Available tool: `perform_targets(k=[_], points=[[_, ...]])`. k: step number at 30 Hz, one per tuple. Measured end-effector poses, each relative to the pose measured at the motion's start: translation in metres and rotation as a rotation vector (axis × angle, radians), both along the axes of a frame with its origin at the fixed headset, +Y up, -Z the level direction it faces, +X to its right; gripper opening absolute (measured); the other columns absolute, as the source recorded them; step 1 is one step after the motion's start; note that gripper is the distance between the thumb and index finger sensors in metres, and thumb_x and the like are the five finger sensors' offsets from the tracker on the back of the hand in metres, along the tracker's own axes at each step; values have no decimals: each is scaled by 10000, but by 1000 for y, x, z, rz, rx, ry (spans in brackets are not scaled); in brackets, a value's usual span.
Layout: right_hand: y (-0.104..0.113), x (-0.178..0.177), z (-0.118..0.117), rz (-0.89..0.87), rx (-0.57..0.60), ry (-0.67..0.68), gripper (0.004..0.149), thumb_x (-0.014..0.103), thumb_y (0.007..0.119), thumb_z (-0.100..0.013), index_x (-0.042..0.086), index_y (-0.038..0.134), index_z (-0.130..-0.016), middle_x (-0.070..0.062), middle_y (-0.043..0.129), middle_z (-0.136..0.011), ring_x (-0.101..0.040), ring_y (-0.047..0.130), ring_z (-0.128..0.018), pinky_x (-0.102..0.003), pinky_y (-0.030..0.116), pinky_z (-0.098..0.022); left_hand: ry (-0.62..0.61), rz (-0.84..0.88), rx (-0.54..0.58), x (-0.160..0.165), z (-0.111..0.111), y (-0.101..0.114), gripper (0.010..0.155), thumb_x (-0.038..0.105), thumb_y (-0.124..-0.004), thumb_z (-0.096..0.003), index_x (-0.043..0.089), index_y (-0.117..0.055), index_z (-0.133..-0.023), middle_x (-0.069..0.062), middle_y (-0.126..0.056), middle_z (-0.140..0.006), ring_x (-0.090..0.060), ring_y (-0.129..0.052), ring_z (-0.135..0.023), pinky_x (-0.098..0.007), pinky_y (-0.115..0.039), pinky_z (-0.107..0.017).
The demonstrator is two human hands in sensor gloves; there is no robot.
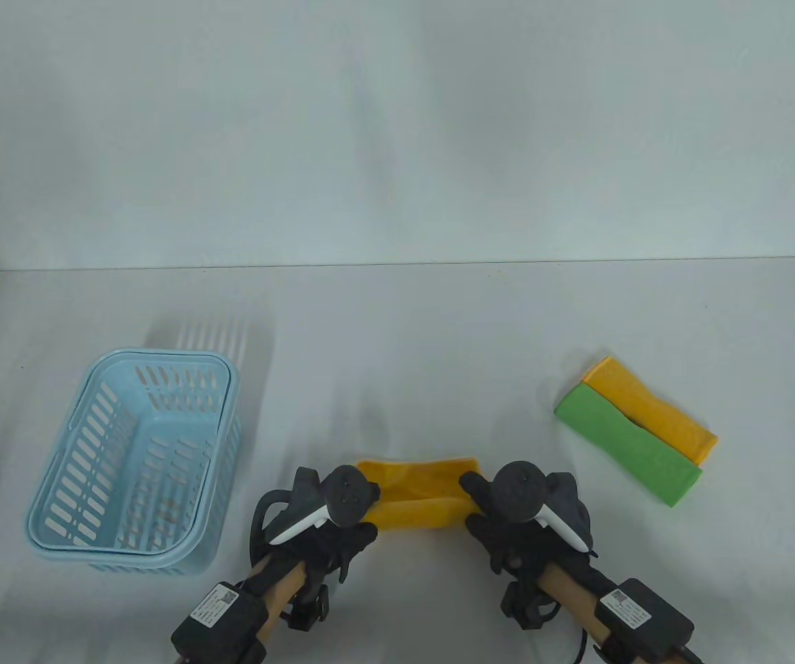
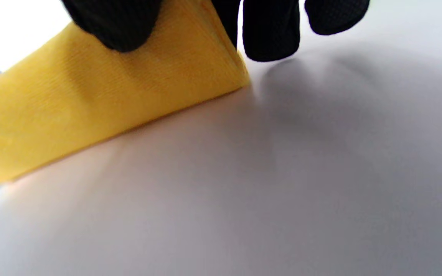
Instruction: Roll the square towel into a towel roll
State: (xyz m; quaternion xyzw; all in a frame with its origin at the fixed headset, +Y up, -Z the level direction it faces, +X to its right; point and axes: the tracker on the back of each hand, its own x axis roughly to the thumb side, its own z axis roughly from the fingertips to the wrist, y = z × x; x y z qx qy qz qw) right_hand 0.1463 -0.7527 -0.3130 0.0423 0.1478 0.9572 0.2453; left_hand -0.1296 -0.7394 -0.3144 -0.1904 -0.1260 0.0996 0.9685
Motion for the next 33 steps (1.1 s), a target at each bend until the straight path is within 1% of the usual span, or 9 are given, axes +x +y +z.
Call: perform_targets(k=[2,5,7,9,14,17,21,24,33], points=[[0,3,0,-26,-10,-34,660,467,751,-353,340,516,-957,41,815,-862,-261,795,-827,-542,641,-642,18,23,-10,-3,-1,0,710,549,-715,-368,300,-587,-1020,70,-809,-955,-187,-924,-804,-484,-722,-695],[3,5,-1,-21,-7,-51,661,504,762,-335,335,567,-944,36,914,-748,-252,882,-727,-533,684,-611,26,27,-9,-5,-2,0,694,565,-707,-362,292,-638,-996,77,-884,-881,-177,-982,-718,-472,-753,-671],[3,6,-1,-18,-12,-57,649,530,764,-324,338,614,-926,33,962,-666,-247,924,-662,-526,708,-589,22,27,-24,-5,-2,-1,675,567,-702,-360,280,-686,-971,93,-957,-781,-167,-1028,-615,-464,-780,-646],[1,7,-1,-4,-14,-81,646,545,762,-319,340,634,-918,33,961,-647,-248,917,-647,-523,708,-587,21,11,-34,-4,-2,-4,671,568,-698,-360,277,-698,-965,94,-969,-748,-171,-1029,-587,-466,-780,-638],[-2,11,-2,39,-2,-132,628,535,764,-320,360,646,-912,38,895,-729,-260,860,-678,-524,679,-604,88,-70,50,-6,-4,-5,708,596,-674,-359,315,-611,-1006,108,-876,-840,-167,-957,-693,-468,-741,-669],[-3,13,-4,65,-2,-155,616,522,764,-328,365,647,-912,39,859,-782,-256,838,-700,-522,667,-614,121,-96,68,-9,-5,-5,721,598,-675,-361,322,-585,-1021,101,-837,-897,-172,-937,-749,-469,-736,-675],[0,18,-6,33,-10,-173,626,527,761,-329,356,639,-918,38,844,-821,-269,830,-728,-528,664,-617,166,-91,96,-16,-7,-2,722,600,-674,-363,329,-579,-1025,89,-799,-952,-183,-914,-805,-475,-728,-685],[3,20,-6,2,-4,-180,661,550,754,-322,348,612,-935,25,799,-886,-291,798,-809,-544,651,-629,175,-65,111,-17,-7,3,743,614,-671,-357,330,-563,-1035,75,-753,-1006,-196,-883,-863,-486,-714,-700],[14,16,-3,31,40,-130,725,577,764,-305,365,537,-961,38,684,-990,-317,679,-944,-575,581,-681,148,-63,212,-13,0,18,805,665,-672,-331,335,-535,-1053,63,-692,-1066,-241,-812,-962,-523,-674,-730]])
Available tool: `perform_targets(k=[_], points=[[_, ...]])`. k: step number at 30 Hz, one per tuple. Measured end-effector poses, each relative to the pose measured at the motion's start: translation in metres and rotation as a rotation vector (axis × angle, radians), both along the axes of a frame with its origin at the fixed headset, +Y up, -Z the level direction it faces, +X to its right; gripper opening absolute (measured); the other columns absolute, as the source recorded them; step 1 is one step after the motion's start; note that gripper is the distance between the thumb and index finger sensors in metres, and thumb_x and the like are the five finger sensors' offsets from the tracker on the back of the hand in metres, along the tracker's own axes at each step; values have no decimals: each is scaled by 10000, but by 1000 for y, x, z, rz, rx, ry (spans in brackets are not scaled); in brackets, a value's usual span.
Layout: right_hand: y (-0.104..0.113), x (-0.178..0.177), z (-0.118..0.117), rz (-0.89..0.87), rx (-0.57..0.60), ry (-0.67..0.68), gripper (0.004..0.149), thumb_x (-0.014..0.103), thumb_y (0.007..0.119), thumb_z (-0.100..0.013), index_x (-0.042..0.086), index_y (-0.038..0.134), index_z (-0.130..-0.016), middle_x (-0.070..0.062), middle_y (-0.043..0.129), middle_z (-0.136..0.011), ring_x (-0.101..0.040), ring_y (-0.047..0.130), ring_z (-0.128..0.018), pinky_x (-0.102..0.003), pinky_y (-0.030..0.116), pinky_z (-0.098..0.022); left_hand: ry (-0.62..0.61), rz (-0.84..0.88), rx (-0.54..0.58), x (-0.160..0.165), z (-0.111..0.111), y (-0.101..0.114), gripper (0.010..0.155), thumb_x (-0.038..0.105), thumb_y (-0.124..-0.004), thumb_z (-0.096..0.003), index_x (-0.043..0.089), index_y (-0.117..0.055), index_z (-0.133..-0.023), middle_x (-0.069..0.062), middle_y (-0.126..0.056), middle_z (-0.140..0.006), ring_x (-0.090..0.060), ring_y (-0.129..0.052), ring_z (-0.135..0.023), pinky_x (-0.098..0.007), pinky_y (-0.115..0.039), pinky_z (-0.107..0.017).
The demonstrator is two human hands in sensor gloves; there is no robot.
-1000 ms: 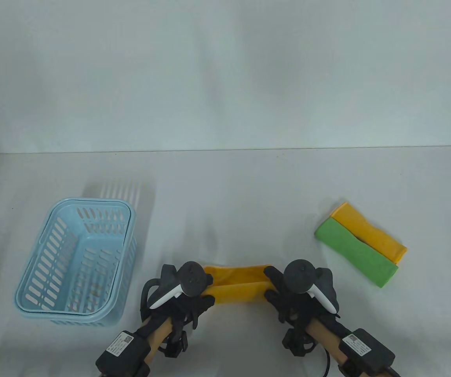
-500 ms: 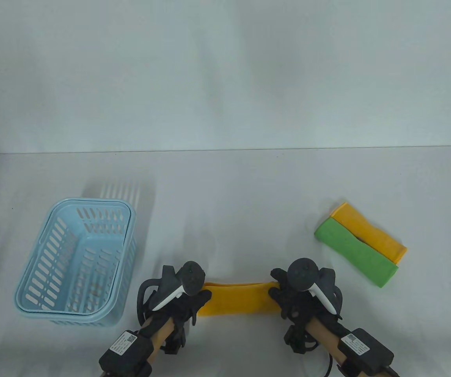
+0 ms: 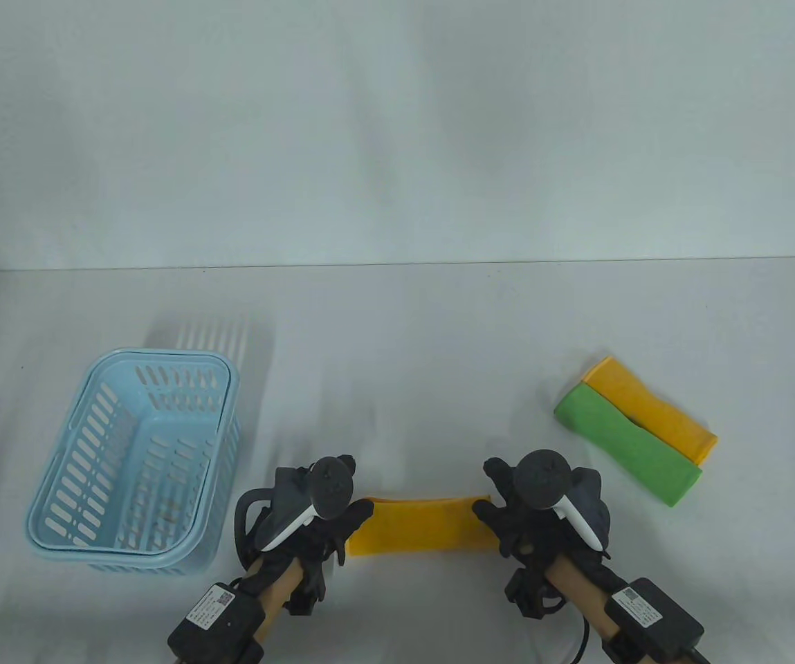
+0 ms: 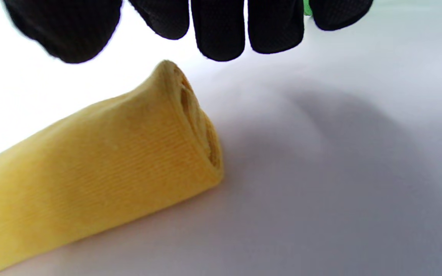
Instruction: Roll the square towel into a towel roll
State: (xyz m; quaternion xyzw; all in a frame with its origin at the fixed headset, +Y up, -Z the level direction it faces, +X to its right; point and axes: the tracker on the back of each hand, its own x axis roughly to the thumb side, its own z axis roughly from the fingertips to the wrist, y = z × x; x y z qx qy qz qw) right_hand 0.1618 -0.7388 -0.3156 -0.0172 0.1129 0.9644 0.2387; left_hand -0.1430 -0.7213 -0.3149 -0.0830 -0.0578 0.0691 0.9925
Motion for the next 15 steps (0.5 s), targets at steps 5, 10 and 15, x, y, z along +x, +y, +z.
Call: perform_targets(k=[5,10,15], points=[[7,-5,4,7,41,35,757,567,787,-297,370,498,-969,50,615,-1031,-322,604,-996,-590,531,-706,-29,-10,52,2,4,10,829,682,-686,-317,341,-529,-1056,62,-675,-1079,-251,-792,-978,-537,-659,-736],[18,-16,12,14,98,161,806,542,803,-297,379,406,-980,75,428,-1095,-310,429,-1063,-607,405,-747,-42,14,126,1,10,26,838,689,-687,-313,342,-527,-1059,57,-658,-1090,-258,-774,-989,-545,-649,-740],[25,-44,25,55,127,329,813,531,788,-310,378,359,-984,83,356,-1107,-309,353,-1082,-613,368,-752,-50,58,176,-3,15,40,834,685,-688,-317,340,-528,-1059,51,-654,-1092,-269,-770,-989,-550,-647,-737]])
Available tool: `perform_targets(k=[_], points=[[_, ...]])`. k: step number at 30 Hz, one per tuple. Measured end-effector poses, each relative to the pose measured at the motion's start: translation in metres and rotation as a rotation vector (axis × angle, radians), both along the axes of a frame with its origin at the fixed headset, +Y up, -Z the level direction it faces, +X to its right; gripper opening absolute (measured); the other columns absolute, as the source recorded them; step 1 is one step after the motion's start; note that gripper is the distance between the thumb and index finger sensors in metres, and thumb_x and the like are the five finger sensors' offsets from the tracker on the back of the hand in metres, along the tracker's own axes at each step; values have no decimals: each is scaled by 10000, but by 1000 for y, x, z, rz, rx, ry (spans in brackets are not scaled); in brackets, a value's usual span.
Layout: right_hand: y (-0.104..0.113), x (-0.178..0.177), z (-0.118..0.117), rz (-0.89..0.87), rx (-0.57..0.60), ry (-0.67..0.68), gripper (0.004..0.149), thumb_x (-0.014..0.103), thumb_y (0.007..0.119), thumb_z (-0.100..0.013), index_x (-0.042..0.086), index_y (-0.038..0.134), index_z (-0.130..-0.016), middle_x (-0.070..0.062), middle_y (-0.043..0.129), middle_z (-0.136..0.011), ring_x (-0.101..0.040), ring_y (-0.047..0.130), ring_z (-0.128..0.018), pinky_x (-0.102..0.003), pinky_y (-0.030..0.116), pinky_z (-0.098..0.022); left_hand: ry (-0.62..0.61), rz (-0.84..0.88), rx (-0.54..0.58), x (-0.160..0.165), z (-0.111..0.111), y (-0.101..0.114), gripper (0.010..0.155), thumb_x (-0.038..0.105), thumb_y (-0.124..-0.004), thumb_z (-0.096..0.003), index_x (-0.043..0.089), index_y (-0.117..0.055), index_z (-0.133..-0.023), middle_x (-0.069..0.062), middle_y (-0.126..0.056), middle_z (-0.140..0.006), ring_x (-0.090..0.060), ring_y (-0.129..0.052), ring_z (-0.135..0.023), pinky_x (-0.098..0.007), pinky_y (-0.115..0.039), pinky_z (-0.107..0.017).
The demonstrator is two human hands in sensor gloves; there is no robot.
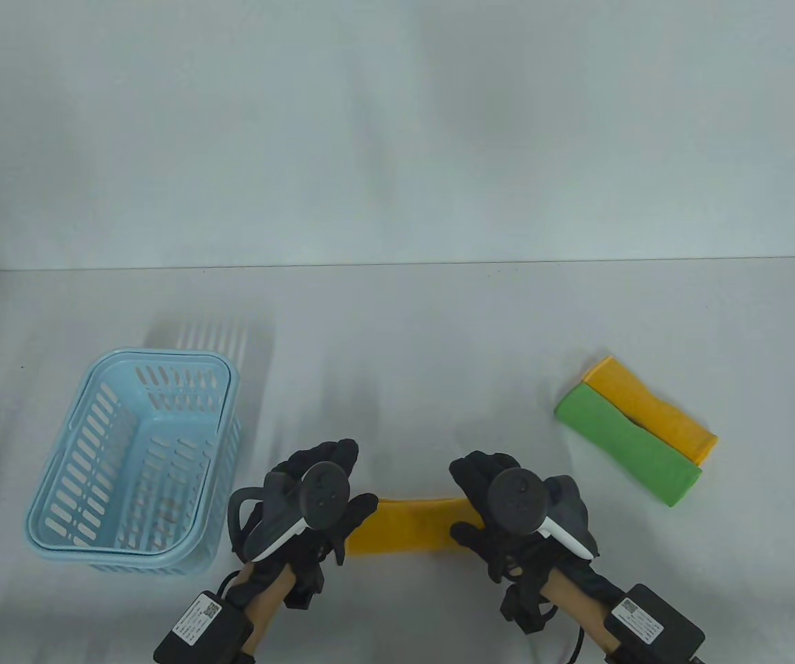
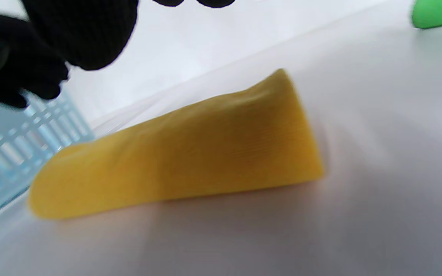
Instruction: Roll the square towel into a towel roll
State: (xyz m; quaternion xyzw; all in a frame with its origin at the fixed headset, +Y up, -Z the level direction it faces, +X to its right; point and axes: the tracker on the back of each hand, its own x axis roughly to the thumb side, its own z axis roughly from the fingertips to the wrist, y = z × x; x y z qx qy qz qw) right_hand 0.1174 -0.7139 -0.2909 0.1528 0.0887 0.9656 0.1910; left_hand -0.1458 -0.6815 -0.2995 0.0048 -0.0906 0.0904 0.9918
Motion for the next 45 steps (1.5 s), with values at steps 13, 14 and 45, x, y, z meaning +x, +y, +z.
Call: perform_targets(k=[13,14,45], points=[[-39,-68,-9,411,-127,103,897,605,761,-288,341,289,-1002,68,317,-1122,-317,324,-1090,-628,339,-755,-6,60,9,-7,2,8,834,683,-691,-320,334,-535,-1061,39,-647,-1098,-284,-760,-993,-556,-644,-735],[-42,-70,-10,436,-130,99,899,606,760,-287,337,290,-1004,67,319,-1122,-315,323,-1091,-628,337,-756,-8,60,9,-7,2,8,834,684,-691,-321,332,-536,-1062,38,-647,-1098,-284,-759,-994,-556,-644,-734],[21,-12,-38,19,-261,-246,665,481,921,-242,269,679,-823,10,668,-863,-301,648,-837,-574,508,-706,4,94,25,-13,1,11,830,677,-688,-328,325,-529,-1063,32,-648,-1094,-290,-760,-990,-556,-647,-730]])
